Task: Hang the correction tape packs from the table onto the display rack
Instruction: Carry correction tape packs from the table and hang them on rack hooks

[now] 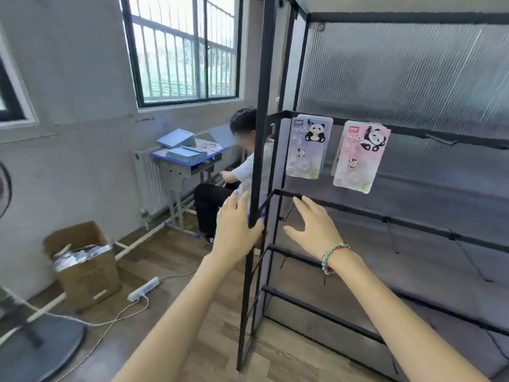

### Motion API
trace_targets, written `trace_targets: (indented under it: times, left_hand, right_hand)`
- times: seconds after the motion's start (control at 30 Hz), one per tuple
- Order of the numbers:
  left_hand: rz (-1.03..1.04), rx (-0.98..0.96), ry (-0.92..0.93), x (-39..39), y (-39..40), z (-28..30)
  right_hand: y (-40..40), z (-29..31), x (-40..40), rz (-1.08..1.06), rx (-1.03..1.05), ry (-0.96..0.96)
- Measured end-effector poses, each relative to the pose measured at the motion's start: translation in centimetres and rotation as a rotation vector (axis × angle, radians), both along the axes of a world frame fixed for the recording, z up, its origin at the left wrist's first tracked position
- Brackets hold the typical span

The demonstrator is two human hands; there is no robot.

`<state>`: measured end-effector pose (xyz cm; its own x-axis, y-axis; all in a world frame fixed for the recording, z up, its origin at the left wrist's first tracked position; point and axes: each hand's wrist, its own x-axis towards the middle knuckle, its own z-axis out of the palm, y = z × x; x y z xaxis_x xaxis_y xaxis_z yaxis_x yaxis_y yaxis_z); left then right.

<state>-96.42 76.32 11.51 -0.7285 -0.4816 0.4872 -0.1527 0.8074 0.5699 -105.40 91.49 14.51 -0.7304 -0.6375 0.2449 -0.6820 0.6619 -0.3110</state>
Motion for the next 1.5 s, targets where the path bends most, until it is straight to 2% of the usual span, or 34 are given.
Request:
trace_targets:
  times: [0.2, 0.5, 0.73, 0.93, 1.23, 1.5]
  left_hand:
    - [0.302, -0.028, -0.161, 12.2, -3.9, -3.4]
    - [0.74, -0.013, -0.221, 34.0, -11.8, -4.4]
    - [1.007, 0.027, -0.301, 51.2, -18.6, -4.8]
    - [1.184, 0.061, -0.4, 63.0, -22.3, -6.0]
    - [1.311, 0.203, -0.419, 71.7, -29.5, -8.4]
    - [1.397, 0.273, -0.429, 76.5, -40.9, -8.3]
  right_hand:
    - [-6.4, -1.8, 7.6, 0.28, 0.004, -0.018]
    - [-20.8, -4.1, 24.1, 0.692, 0.022, -0.032]
    - [-32.0, -4.7, 39.4, 0.931, 0.02, -0.022]
    - [-39.5, -5.8, 50.4, 1.063, 0.051, -0.061]
    - [-50.0, -7.7, 59.4, 1.166, 0.127, -0.066]
    - [-63.7, -8.4, 64.4, 1.269, 0.169, -0.119]
